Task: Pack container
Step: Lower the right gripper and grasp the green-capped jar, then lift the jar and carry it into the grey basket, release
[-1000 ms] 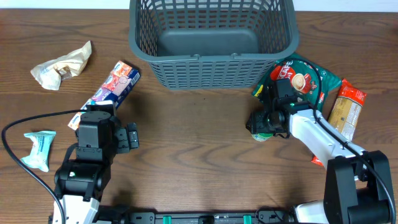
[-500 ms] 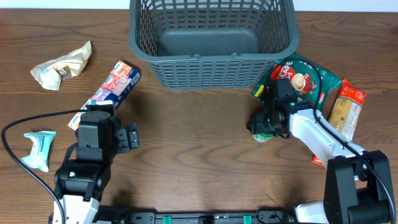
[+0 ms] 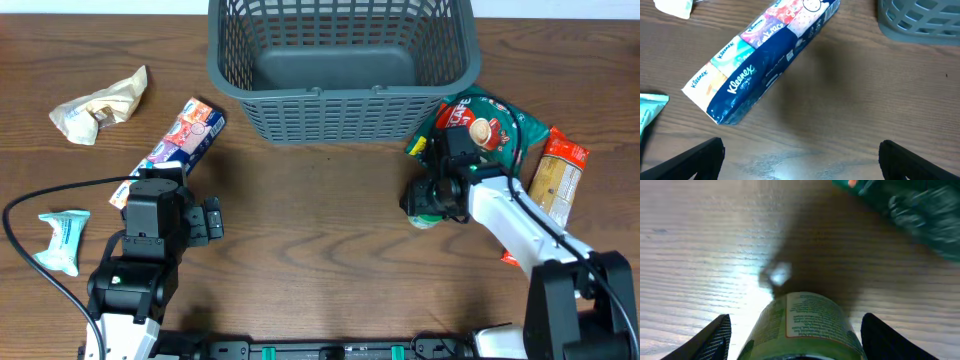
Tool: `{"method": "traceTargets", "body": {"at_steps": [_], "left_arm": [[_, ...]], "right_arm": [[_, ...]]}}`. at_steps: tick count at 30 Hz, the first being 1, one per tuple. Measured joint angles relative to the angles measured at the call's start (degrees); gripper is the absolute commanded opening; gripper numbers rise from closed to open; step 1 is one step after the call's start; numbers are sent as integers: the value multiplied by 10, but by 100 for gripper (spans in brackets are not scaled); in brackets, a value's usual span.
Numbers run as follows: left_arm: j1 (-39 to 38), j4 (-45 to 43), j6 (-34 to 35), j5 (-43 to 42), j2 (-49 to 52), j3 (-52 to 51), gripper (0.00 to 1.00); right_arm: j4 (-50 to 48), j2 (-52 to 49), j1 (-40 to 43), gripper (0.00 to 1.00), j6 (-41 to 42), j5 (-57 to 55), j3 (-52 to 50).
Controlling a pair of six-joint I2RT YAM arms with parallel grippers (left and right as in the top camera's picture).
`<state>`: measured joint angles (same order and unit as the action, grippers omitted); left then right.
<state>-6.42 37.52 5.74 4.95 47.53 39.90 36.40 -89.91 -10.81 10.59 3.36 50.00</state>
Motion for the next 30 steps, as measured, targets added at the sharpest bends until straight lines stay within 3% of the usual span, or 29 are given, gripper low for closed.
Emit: {"method": "traceTargets", "body": {"at_steps": [16,30], "left_arm": [[0,0,0,0,0,0,99],[0,0,0,0,0,0,99]], "right_arm": [[62,97,0,1,40,-55,59],[217,137,30,1,69,-104,283]]}}
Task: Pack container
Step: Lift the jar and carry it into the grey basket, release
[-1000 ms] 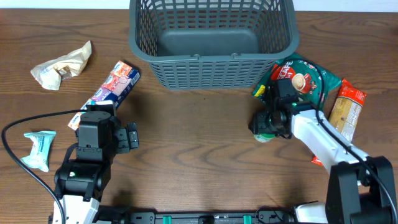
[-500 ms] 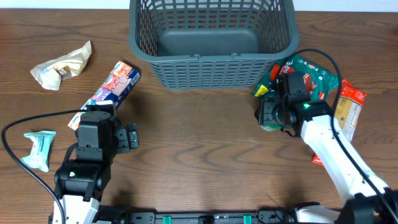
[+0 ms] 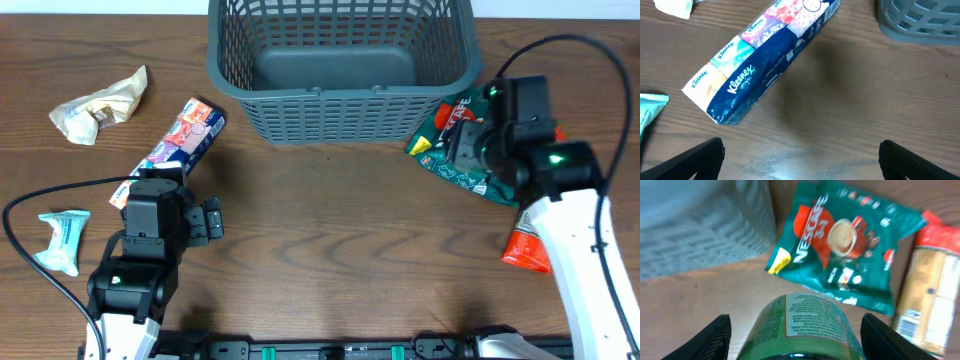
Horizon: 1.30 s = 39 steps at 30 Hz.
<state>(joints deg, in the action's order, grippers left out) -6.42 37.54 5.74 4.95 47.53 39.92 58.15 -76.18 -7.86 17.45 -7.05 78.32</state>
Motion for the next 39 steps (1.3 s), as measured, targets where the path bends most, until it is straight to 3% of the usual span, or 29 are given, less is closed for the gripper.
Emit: {"method": "traceTargets", "body": {"at_steps": [13,25,39], "left_arm": [[0,0,0,0,0,0,99],[0,0,0,0,0,1,99],[0,0,0,0,0,1,99]], "right_arm": [[14,-24,2,1,-23,-7,212],[-38,-268,-3,1,-45,94,490],[98,-501,-59,1,-137,122,522]]}}
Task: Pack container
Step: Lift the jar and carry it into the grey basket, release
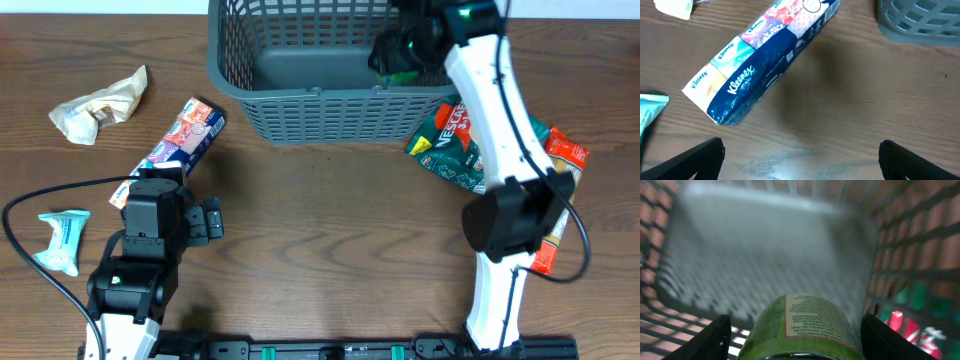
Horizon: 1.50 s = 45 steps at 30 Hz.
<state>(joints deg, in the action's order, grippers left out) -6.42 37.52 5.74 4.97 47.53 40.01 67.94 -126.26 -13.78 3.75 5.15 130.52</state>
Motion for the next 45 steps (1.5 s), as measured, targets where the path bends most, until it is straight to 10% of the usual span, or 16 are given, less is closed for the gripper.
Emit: {"method": "traceTargets", "body": {"at_steps": [5,10,24,45], "left_arm": [[0,1,0,0,0,0,99],[0,18,0,0,0,0,99],[0,21,0,0,0,0,98],[0,22,0,0,0,0,99]], "right_arm": [[25,-46,1,1,-10,-18,0],[45,-60,1,38,-19,-26,0],[51,-60,1,77,-27,-27,0],[88,-61,0,99,-47,-22,57]]}}
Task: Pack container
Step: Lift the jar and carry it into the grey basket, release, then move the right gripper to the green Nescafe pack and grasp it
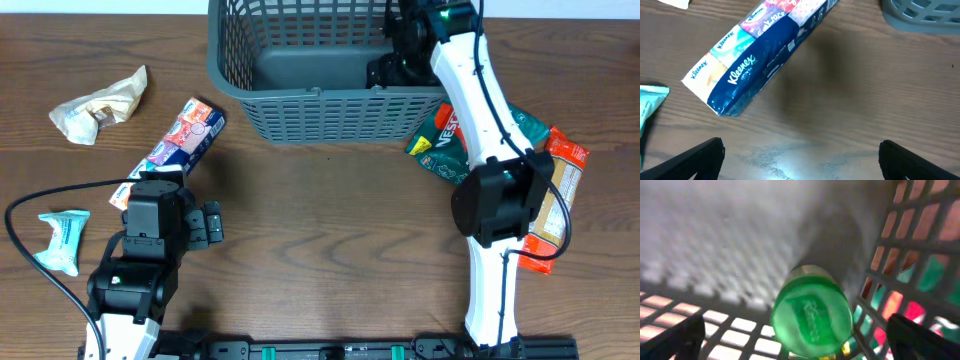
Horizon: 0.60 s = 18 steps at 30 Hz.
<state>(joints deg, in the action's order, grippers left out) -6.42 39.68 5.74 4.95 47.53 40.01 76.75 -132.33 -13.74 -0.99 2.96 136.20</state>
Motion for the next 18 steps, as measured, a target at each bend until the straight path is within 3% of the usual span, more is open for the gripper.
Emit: {"method": "traceTargets", "body": {"at_steps": [10,13,18], "left_arm": [[0,0,0,0,0,0,99],[0,0,0,0,0,0,99],[0,0,0,0,0,0,99]], "right_arm": [[103,27,0,99,-68,42,275],[111,70,16,99,-23,9,302],[191,146,134,99,93,-51,319]]}}
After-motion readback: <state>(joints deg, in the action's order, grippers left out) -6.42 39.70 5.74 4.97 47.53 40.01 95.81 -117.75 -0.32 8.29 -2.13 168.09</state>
